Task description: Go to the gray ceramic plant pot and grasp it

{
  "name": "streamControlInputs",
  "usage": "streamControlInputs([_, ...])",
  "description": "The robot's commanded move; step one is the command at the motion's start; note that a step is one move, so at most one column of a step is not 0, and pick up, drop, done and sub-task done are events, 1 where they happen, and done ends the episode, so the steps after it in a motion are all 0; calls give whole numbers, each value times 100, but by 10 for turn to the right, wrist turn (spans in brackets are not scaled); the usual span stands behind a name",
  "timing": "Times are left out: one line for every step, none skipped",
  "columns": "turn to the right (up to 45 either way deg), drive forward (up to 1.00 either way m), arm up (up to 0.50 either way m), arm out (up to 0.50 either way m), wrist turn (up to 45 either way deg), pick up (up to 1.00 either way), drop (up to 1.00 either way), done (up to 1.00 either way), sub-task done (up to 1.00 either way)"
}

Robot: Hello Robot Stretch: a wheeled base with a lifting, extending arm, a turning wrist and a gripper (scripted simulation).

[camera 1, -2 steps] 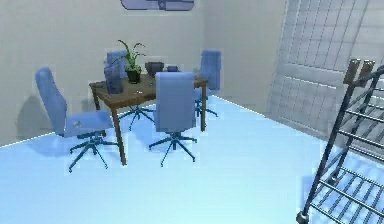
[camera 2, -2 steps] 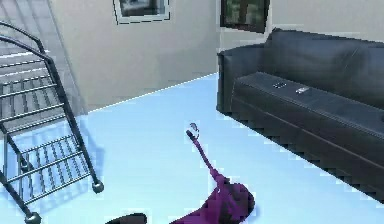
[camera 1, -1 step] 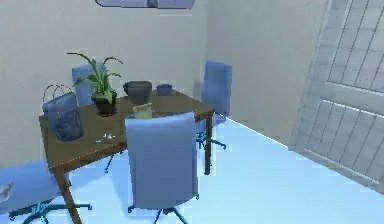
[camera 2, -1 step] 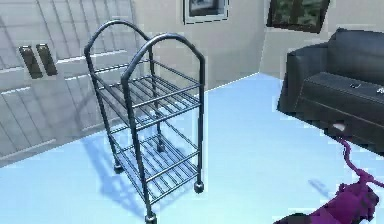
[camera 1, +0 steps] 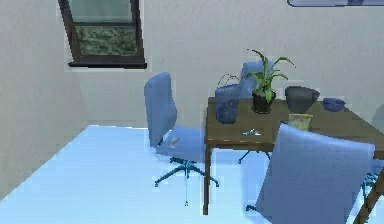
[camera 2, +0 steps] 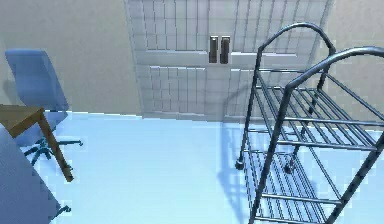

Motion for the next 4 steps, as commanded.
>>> streamControlInputs([-60,0,0,0,0,0,0,0,0])
streamControlInputs([0,50,0,0,0,0,0,0,0])
streamControlInputs([-150,0,0,0,0,0,0,0,0])
streamControlInputs([0,30,0,0,0,0,0,0,0])
